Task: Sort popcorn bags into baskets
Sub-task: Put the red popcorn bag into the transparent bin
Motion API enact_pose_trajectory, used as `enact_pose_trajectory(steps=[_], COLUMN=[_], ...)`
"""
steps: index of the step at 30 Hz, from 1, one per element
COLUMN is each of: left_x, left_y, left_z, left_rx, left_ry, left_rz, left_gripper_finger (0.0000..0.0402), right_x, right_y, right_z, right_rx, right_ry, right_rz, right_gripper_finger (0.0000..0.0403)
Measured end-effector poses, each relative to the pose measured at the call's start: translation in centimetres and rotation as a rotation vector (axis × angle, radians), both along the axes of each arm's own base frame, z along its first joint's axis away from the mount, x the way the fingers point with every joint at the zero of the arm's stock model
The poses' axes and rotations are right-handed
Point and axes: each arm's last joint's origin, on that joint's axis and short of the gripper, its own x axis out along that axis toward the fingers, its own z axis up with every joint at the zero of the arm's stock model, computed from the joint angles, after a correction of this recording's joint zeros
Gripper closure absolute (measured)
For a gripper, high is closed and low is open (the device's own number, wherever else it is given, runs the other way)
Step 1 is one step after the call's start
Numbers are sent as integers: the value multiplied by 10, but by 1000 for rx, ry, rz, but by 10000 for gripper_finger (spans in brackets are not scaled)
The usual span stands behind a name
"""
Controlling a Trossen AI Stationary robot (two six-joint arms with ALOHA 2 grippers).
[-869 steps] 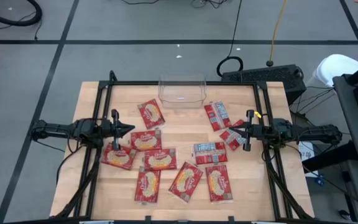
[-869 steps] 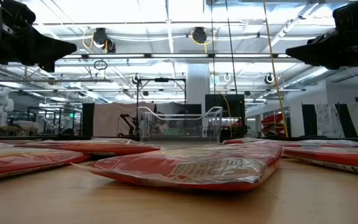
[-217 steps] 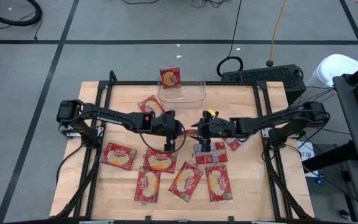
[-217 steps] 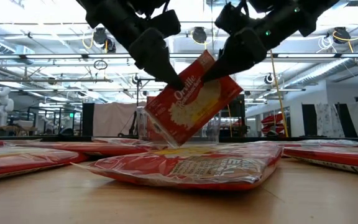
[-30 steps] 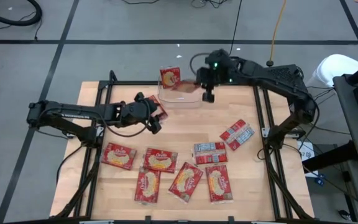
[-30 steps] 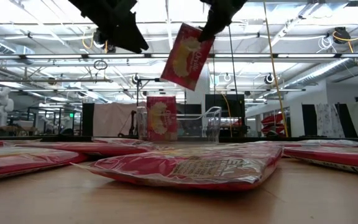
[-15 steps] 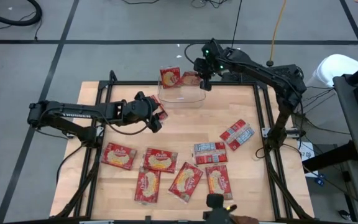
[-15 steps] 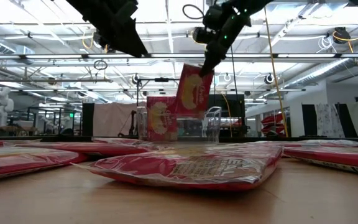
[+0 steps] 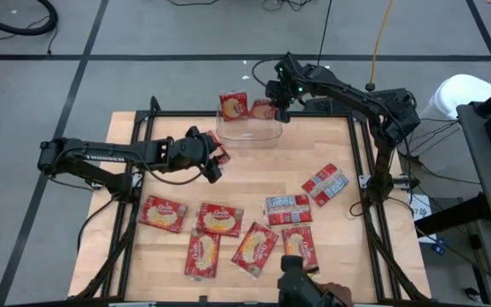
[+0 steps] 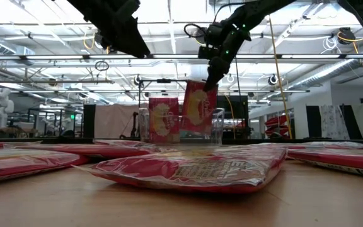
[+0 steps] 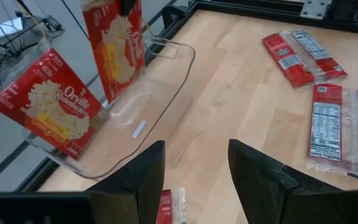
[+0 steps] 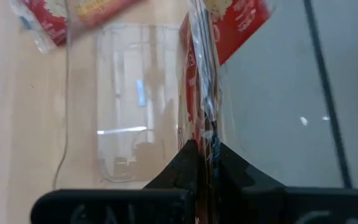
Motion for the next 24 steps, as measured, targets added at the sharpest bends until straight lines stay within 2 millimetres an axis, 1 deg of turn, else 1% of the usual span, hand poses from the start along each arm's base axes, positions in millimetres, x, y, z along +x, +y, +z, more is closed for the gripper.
enact_pose_trajectory(steps=[8, 19, 24], left_x=[0, 0, 0], left_y=[0, 0, 0], left_z=[0, 0, 0], left_rx=[-7, -8, -6], left_ry=[-3, -2, -1], left_rz=[-2, -10, -11], left_gripper_finger=[220, 220, 220], right_x=[-1, -10, -9], right_y=[-8, -18, -20], right_z=[-12, -11, -10], right_rx=[25, 17, -5], right_ry=[24, 26, 4], right_rz=[23, 1, -1], right_gripper_finger=[389, 389, 370])
